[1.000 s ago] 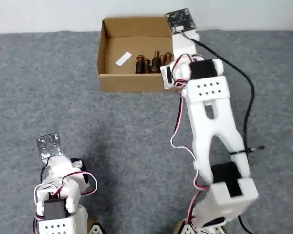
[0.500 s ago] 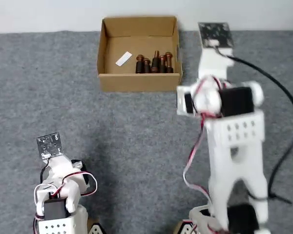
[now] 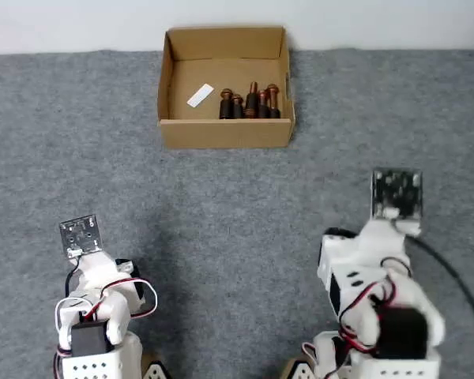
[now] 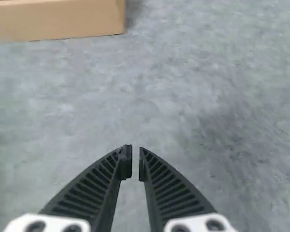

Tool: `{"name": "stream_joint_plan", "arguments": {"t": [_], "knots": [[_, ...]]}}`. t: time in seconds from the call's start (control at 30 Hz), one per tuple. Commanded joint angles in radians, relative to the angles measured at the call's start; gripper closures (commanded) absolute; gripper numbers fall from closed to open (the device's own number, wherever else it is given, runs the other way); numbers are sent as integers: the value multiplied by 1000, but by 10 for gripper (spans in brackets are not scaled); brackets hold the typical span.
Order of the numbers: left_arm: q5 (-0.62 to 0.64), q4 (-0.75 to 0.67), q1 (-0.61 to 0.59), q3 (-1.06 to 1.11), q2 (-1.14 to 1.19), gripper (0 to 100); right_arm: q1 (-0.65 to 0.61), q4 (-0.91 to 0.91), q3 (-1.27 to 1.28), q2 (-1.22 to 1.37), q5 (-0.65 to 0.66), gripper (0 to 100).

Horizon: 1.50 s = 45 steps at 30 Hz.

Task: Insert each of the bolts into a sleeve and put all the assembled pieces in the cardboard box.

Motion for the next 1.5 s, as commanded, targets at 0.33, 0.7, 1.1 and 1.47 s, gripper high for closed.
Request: {"name": "stream_joint_plan", "arguments": {"t": [0.33,0.7,1.1,1.47], "knots": [[12,2,-2,-7,-9,995,56,-131,557,-407,52,991],[12,2,-2,-7,-9,995,58,-188,750,-420,60,990],[12,2,-2,-7,-9,995,111,-179,772,-420,57,989],[12,2,-2,-7,-9,995,107,-179,772,-420,58,989]]}}
